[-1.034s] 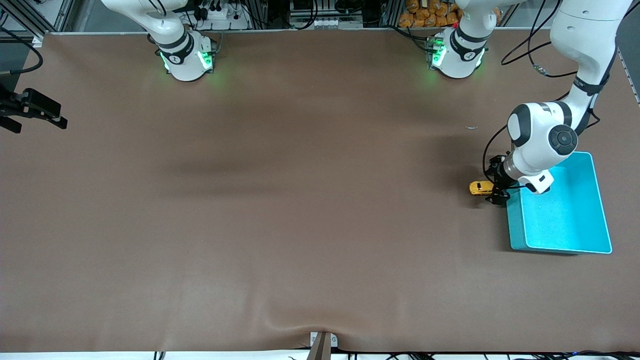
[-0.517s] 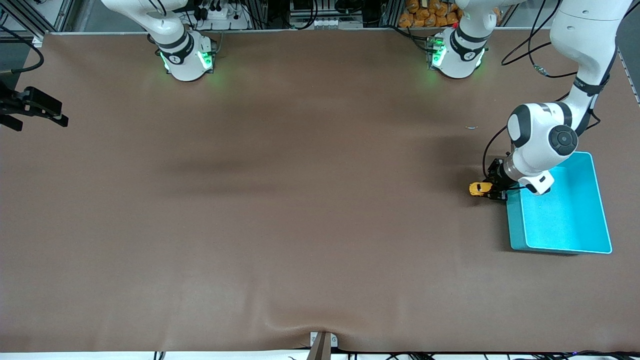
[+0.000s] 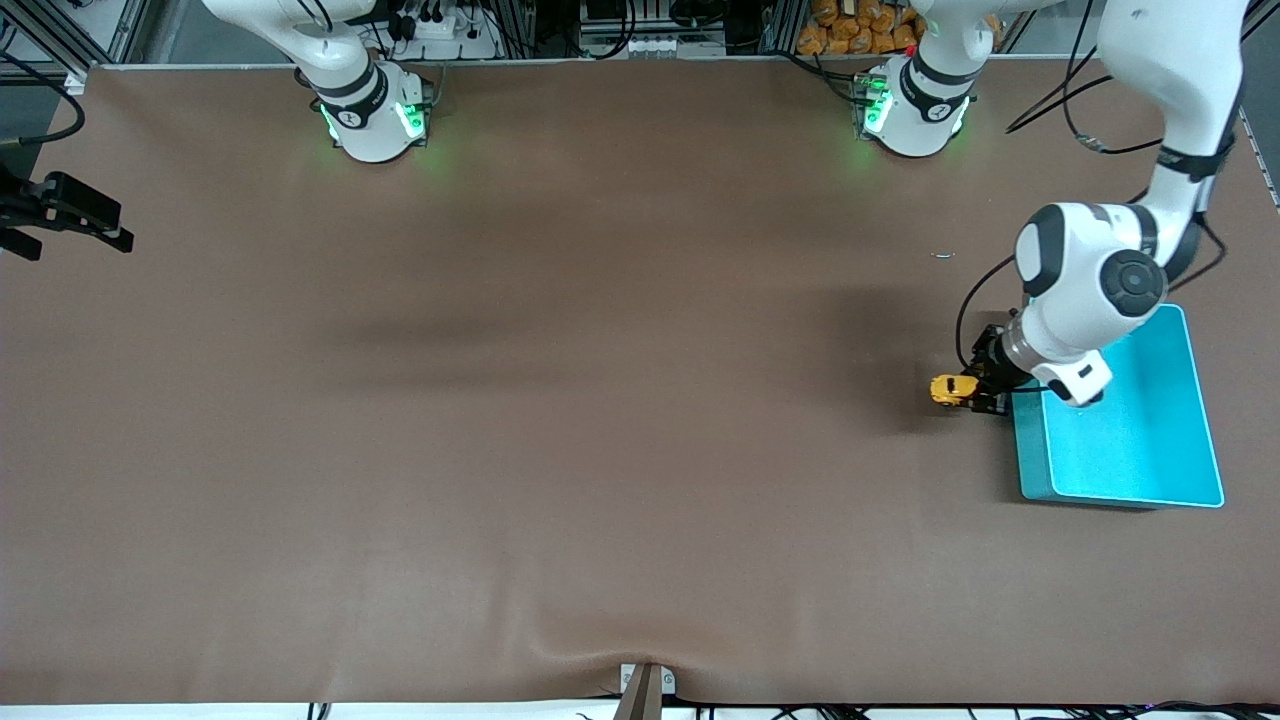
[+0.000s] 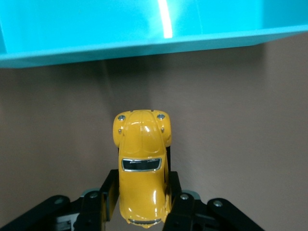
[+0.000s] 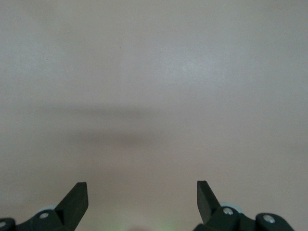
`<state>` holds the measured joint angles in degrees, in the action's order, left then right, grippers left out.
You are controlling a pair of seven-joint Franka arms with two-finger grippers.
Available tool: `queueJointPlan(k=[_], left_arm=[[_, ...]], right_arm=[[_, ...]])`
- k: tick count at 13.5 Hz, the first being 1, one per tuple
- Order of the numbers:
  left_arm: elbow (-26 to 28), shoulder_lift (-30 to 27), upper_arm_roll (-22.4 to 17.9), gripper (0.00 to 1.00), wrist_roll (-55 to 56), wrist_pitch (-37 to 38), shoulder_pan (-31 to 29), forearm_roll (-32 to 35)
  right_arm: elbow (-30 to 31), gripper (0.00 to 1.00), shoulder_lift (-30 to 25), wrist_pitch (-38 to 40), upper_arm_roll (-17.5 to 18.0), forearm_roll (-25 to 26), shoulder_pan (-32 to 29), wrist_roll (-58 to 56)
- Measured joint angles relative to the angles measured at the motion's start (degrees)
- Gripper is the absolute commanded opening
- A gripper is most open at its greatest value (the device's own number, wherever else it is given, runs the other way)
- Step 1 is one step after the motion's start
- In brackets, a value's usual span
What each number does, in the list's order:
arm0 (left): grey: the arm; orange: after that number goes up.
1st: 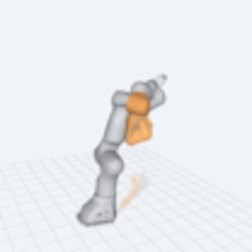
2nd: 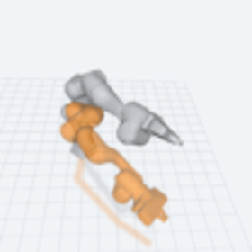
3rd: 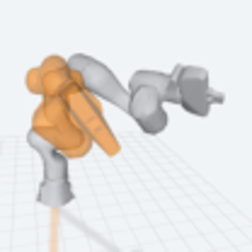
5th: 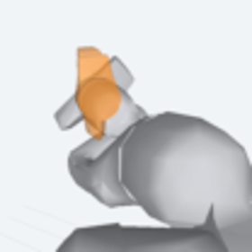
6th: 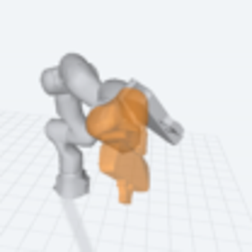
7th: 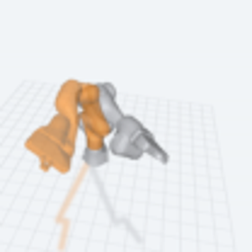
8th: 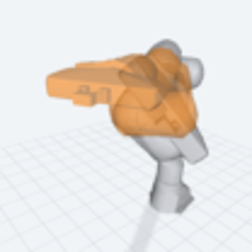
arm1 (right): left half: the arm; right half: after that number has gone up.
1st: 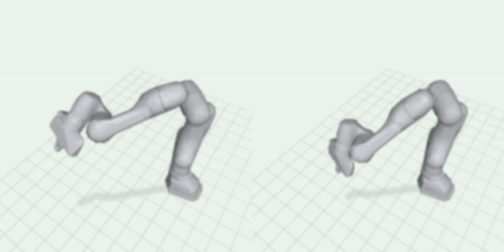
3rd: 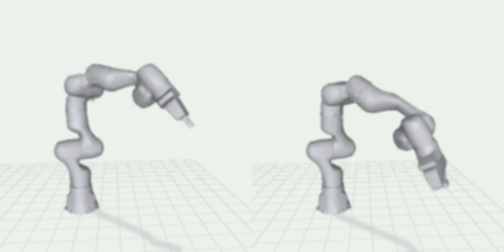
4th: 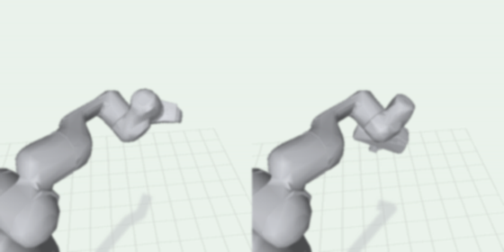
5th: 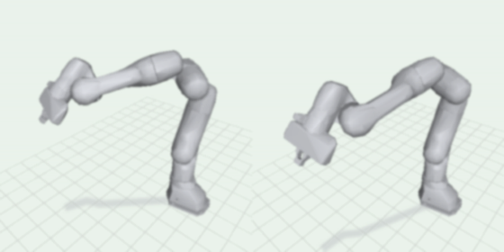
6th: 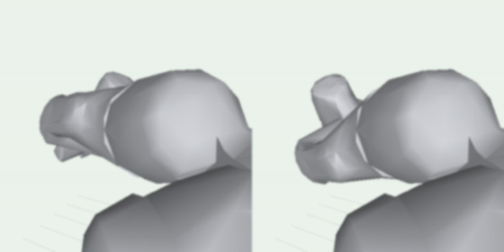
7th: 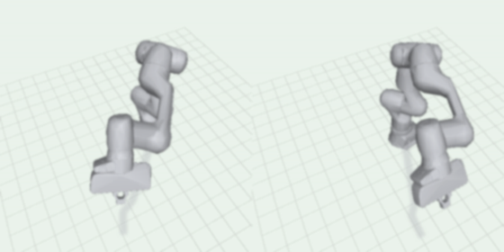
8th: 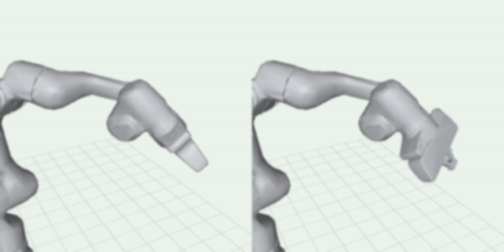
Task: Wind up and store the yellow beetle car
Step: 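Lift the car with the left gripper and carry it over the bin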
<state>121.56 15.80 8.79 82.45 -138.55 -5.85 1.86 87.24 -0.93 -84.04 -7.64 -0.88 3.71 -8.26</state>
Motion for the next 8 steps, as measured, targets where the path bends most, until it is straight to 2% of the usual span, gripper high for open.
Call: queueJointPlan(k=[4,8], left_arm=[[-8.1,-0.6,-0.2,0.0,-8.0,9.0,-0.2,1.6],[-11.9,-0.4,-1.3,0.0,-22.9,12.0,-3.4,2.6]], right_arm=[[0.0,1.0,0.0,0.0,0.0,0.0,0.0,0.0],[0.0,1.0,0.0,0.1,0.0,0.0,0.0,0.0]])
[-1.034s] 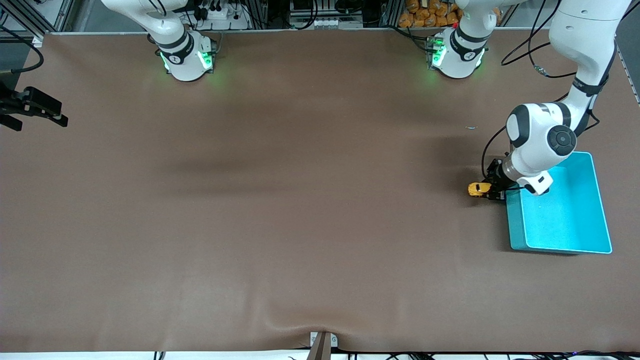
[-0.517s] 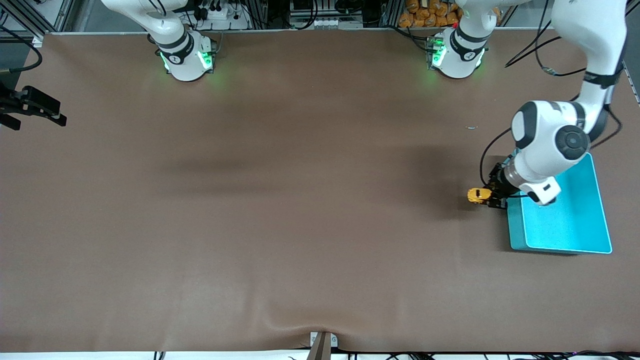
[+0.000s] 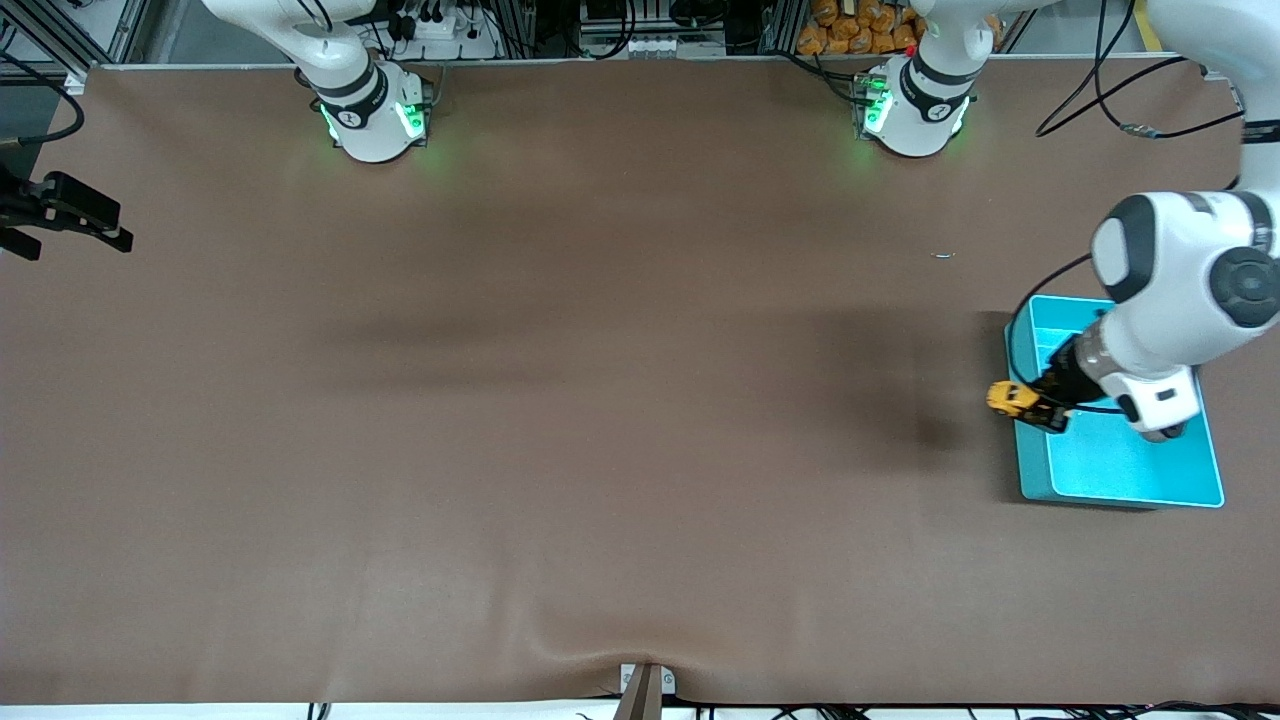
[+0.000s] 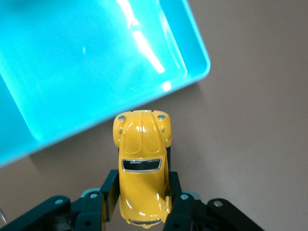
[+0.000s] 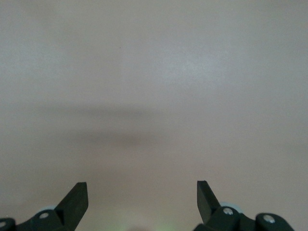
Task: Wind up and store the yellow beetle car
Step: 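Lift the car with the left gripper and carry it over the bin, then lower the car into the turquoise bin and open the left gripper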
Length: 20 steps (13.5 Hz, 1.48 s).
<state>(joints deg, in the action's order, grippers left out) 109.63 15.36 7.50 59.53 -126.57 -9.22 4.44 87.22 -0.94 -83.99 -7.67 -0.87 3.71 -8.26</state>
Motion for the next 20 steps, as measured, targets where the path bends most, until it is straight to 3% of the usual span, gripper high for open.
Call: queueJointPlan(k=[3,11,20], left_arm=[[-1.0,1.3,-0.2,0.0,-13.1,0.1,-4.4,3.5],[-2.5,4.5,-0.2,0.0,-48.0,0.1,-10.5,4.0],[-1.9,7.0,-0.1,0.0,-73.4,-1.3,-14.8,4.0]], right_arm=[[0.0,1.0,0.0,0.0,-0.1,0.0,0.0,0.0],[0.0,1.0,0.0,0.6,-0.2,0.2,0.0,0.0],[0.0,1.0,0.0,0.9,-0.2,0.9,0.0,0.2]])
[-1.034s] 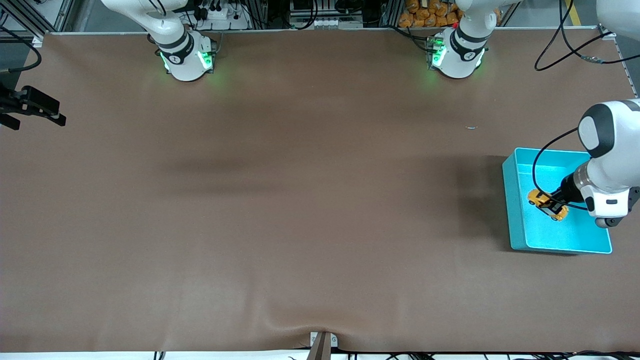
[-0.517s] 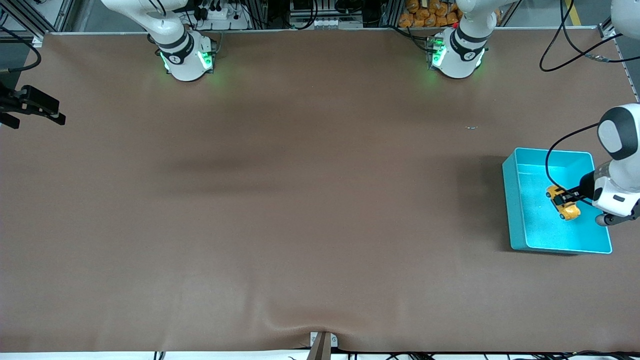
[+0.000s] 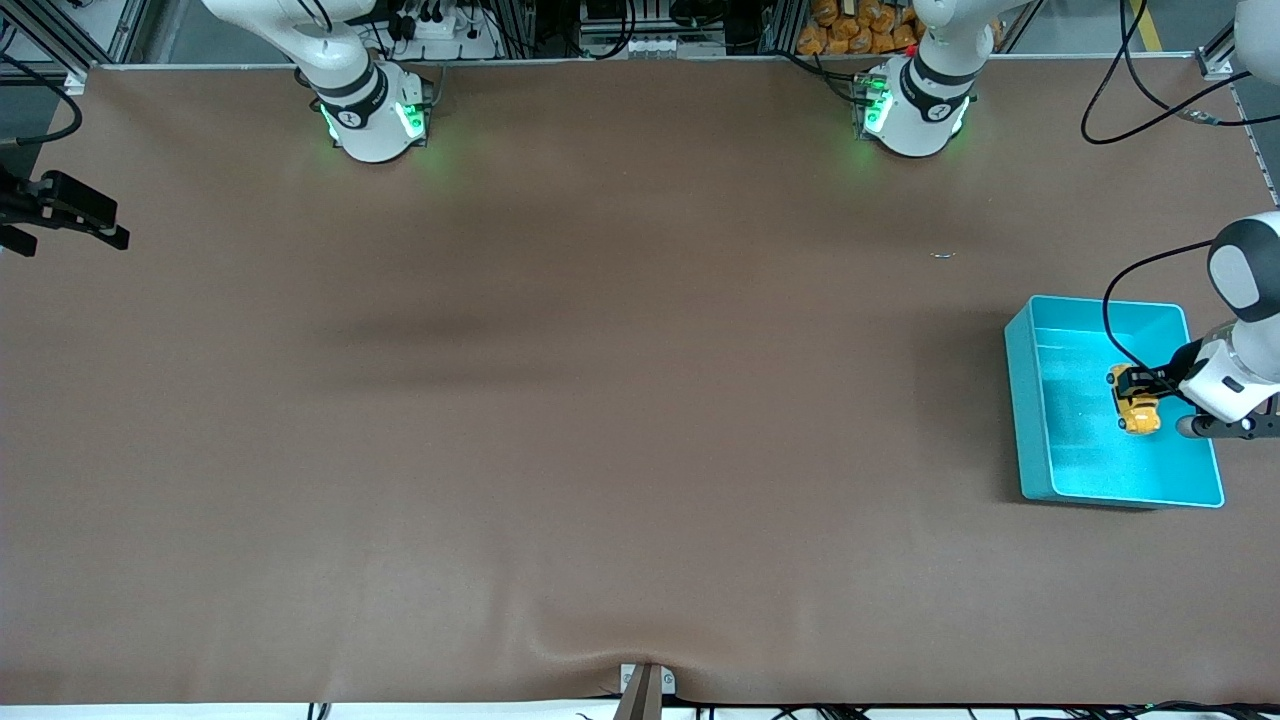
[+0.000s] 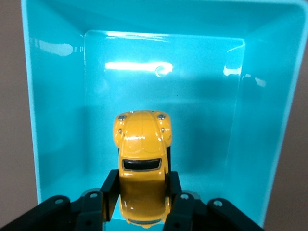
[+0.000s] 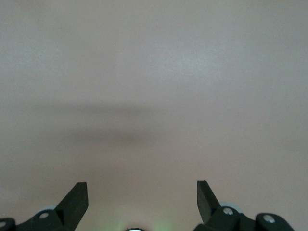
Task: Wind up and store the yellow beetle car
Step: 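Lower the car into the turquoise bin and open the left gripper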
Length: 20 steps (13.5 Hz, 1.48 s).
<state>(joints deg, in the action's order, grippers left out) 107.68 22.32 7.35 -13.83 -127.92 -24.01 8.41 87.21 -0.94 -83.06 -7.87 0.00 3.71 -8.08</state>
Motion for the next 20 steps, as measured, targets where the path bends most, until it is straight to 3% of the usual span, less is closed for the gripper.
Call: queueJointPlan(k=[11,12,14,15,20], left_arm=[[6.4,5.6,0.1,0.0,-1.0,-14.1,-1.4,0.0],[6.4,6.0,0.1,0.05,-1.0,-14.6,-1.5,0.0],[6.4,6.4,0.2,0.78,-1.0,-15.0,-1.6,0.0],[6.4,6.4,0.2,1.0,-1.0,-15.0,-1.6,0.0],[6.2,6.4,0.3,1.0,-1.1,-15.2,-1.6,0.0]], right_arm=[[0.0,1.0,0.0,0.8,-0.1,0.0,0.0,0.3],[0.0,1.0,0.0,0.8,-0.2,0.0,0.0,0.3],[0.0,1.0,0.0,0.8,-0.3,0.1,0.0,0.3],[-0.1,1.0,0.0,0.8,-0.4,0.1,0.0,0.3],[-0.1,1.0,0.0,0.8,-0.5,0.1,-0.1,0.3]])
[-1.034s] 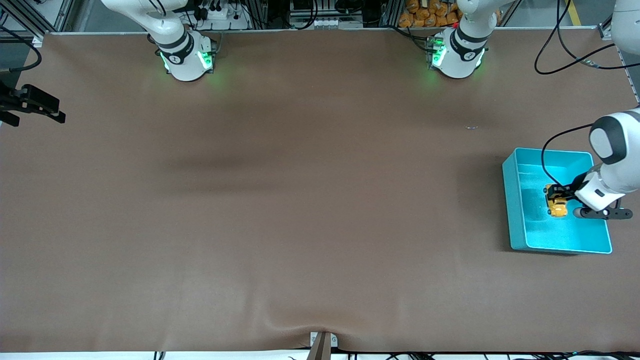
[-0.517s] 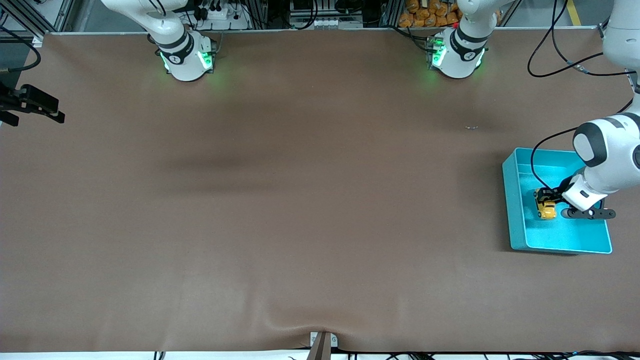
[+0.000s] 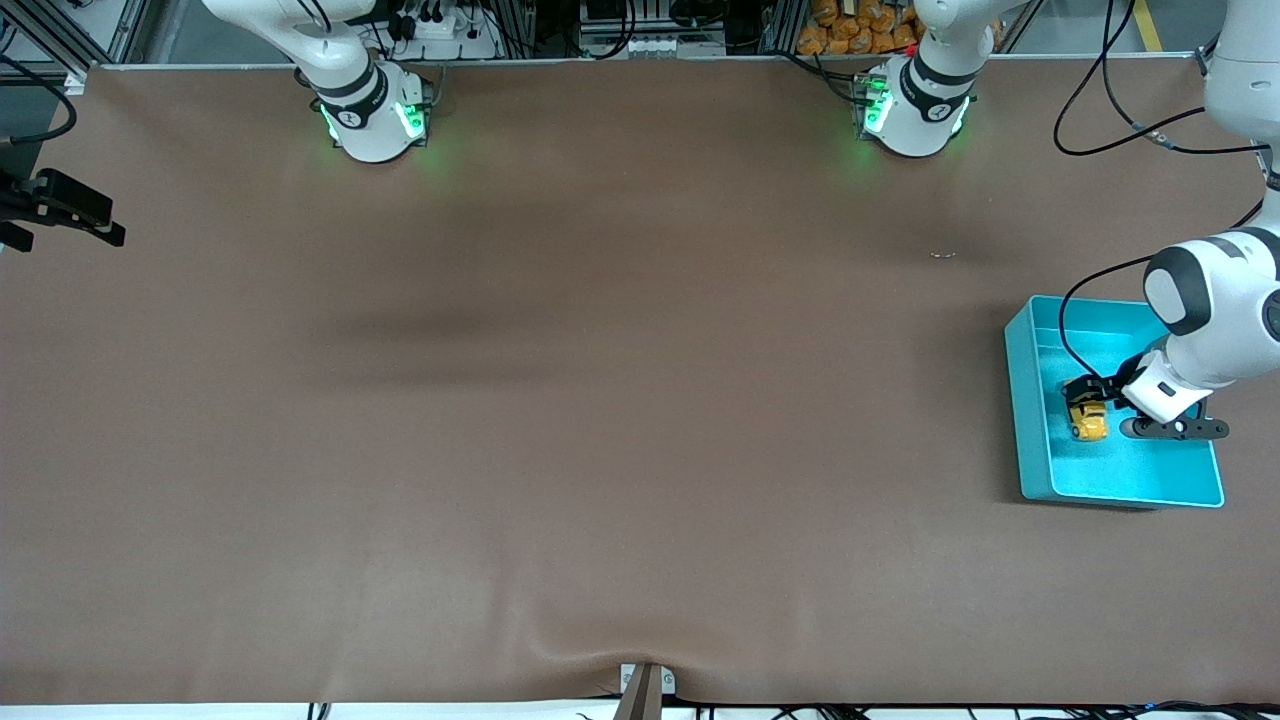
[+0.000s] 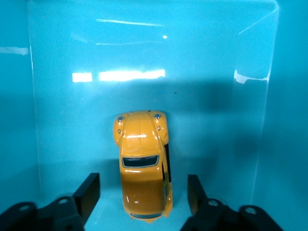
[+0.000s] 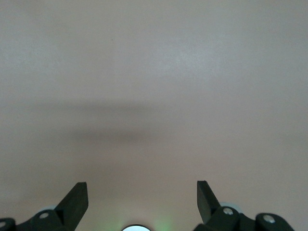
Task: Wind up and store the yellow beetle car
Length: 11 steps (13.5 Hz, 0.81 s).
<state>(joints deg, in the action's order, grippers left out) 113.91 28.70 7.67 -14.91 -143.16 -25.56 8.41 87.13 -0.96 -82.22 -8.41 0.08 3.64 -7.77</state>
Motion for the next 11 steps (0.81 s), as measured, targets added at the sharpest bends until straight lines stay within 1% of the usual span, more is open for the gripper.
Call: queueJointPlan(k=[4,7,11], left_arm=[[-0.9,-1.2,0.5,1.0,0.0,-0.4,0.0,0.0],[-1.1,-4.9,1.3,1.0,0.0,0.1,0.0,0.0],[-1.5,-12.2,4.0,1.0,1.8,7.4,0.0,0.0]], right_arm=[[-0.1,1.0,0.0,0.0,-0.1,0.0,0.0,0.0],[-0.4,1.0,0.0,0.0,-0.2,0.0,0.0,0.0],[-0.4,1.0,0.0,0.1,-0.2,0.0,0.0,0.0]])
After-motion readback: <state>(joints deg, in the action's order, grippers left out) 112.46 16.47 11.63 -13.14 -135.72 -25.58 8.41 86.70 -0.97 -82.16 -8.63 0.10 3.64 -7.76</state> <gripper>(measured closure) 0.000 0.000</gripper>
